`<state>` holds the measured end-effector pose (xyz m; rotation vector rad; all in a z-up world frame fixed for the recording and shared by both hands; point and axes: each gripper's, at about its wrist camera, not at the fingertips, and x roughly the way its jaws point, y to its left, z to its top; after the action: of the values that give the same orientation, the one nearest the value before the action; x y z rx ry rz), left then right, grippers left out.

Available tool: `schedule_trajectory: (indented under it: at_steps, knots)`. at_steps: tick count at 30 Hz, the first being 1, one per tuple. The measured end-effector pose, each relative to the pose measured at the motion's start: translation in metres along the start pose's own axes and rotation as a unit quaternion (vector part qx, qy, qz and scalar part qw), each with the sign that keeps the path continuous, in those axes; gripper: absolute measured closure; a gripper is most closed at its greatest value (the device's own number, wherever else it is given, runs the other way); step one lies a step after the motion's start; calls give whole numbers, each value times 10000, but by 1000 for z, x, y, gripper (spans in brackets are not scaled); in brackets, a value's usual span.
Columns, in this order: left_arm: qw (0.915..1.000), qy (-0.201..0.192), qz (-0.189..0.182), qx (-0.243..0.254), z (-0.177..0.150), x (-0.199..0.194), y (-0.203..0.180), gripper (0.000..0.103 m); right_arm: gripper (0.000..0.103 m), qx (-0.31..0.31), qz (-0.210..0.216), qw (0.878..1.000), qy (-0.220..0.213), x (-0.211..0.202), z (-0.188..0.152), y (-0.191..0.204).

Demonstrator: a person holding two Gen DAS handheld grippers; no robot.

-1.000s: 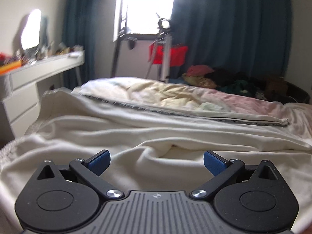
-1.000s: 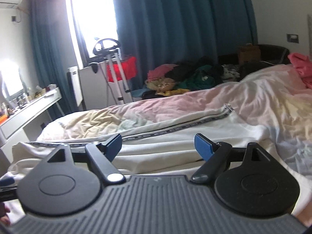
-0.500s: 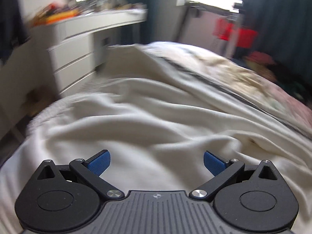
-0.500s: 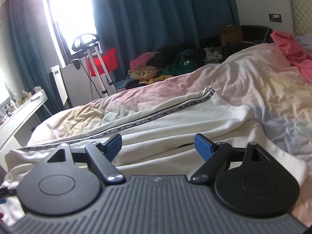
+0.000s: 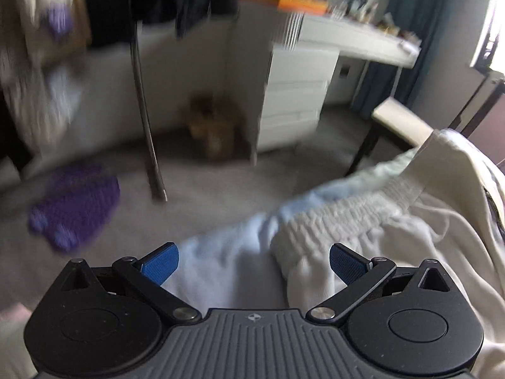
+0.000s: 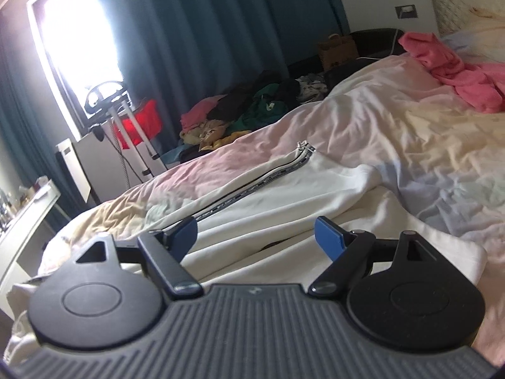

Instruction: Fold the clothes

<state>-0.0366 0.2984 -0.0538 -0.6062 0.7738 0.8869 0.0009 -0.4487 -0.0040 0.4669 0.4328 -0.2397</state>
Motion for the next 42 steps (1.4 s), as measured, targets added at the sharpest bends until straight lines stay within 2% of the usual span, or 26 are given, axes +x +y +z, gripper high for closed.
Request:
schedule_trajectory:
  at_steps: [3,9,12,14,19,22,24,28,33,35,36,38,40,42]
  knots:
    - [9987,286,-360,-238,1,7,7,1,20,130,-82,9999,7,1,2,-7]
    - [9930,454,-1039,-346,-1,4,10,1,20,534,-263,9982,66,2,4,-25]
    - [9835,621,-1601,-575,-6,4,13,2,20,725,-342,9967,112,3,5,-35]
    - [9740,632,-2049,-733,-8,0,17,3,20,841,-406,9956,122,4,5,-40]
    - [9565,157,-2814,-753,-14,-27,17,3,20,1127,-588,9918,95,5,7,-56]
    - [9574,94,-2785,-753,-16,-31,17,3,20,1306,-758,9885,18,5,9,-70]
    - [9612,181,-2621,-837,-16,-28,17,3,20,1405,-959,9854,-53,4,10,-80]
    - [9591,476,-2582,-1063,-16,-19,24,3,20,1675,-1406,9757,-108,3,9,-106]
    - [9510,1202,-2706,-888,-21,-6,19,13,20,2344,-1772,9558,-100,-2,-1,-136]
    - [9534,1272,-2633,-749,-23,-4,15,17,20,2646,-1974,9437,-188,-10,-7,-146]
    - [9550,1277,-2586,-692,-24,-3,14,21,20,2877,-2215,9314,-270,-16,-11,-152]
    - [9561,1302,-2530,-705,-24,5,12,28,18,3427,-2727,8980,-420,-30,-21,-167]
    - [9551,1318,-2525,-814,-25,11,14,35,19,3818,-2855,8781,-399,-37,-31,-183]
    - [9520,1327,-2587,-958,-27,16,18,44,19,4114,-2837,8658,-262,-38,-41,-193]
